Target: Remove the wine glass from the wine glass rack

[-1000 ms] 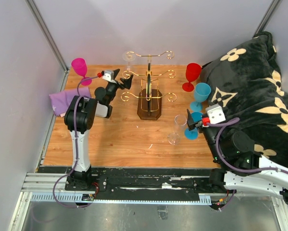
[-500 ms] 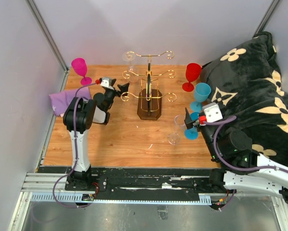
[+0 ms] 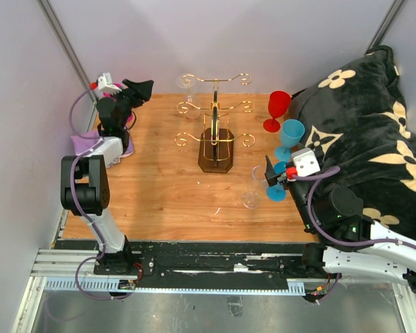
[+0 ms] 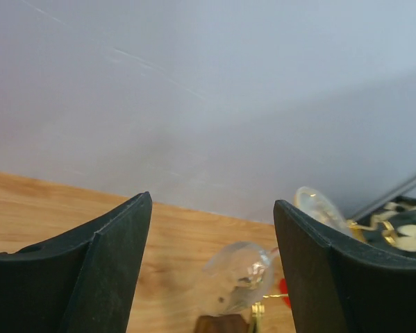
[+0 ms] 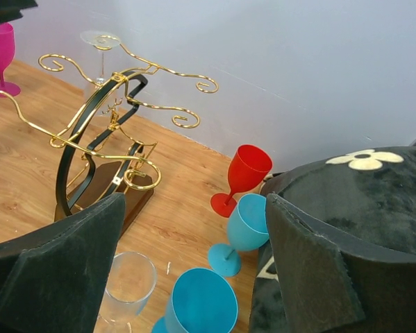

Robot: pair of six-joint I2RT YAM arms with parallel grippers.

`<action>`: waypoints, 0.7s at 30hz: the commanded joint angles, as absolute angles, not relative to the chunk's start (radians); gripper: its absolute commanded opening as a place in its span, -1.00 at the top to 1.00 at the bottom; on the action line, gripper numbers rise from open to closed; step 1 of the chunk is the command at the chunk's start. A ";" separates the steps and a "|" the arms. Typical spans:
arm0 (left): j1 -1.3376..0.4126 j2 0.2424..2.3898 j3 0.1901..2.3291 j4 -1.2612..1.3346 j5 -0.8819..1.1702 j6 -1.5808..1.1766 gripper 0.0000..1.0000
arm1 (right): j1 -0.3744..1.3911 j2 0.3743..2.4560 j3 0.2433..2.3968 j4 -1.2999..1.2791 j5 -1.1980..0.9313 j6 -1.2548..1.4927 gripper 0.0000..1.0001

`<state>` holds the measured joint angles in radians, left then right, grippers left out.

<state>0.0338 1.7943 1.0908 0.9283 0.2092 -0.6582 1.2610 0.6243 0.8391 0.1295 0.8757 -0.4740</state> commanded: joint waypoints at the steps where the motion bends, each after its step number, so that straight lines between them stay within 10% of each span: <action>1: 0.061 1.828 1.222 0.699 0.462 -0.909 -0.46 | 1.267 0.628 0.872 0.159 0.865 -0.452 -0.65; 21: -0.017 1.975 1.602 0.398 0.706 -1.047 -0.17 | 1.267 0.619 0.876 0.153 0.866 -0.419 -0.64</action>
<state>-0.0048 1.9648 1.5593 0.4946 0.6945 -1.0885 1.2610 0.6331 0.8440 0.1299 0.8635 -0.4435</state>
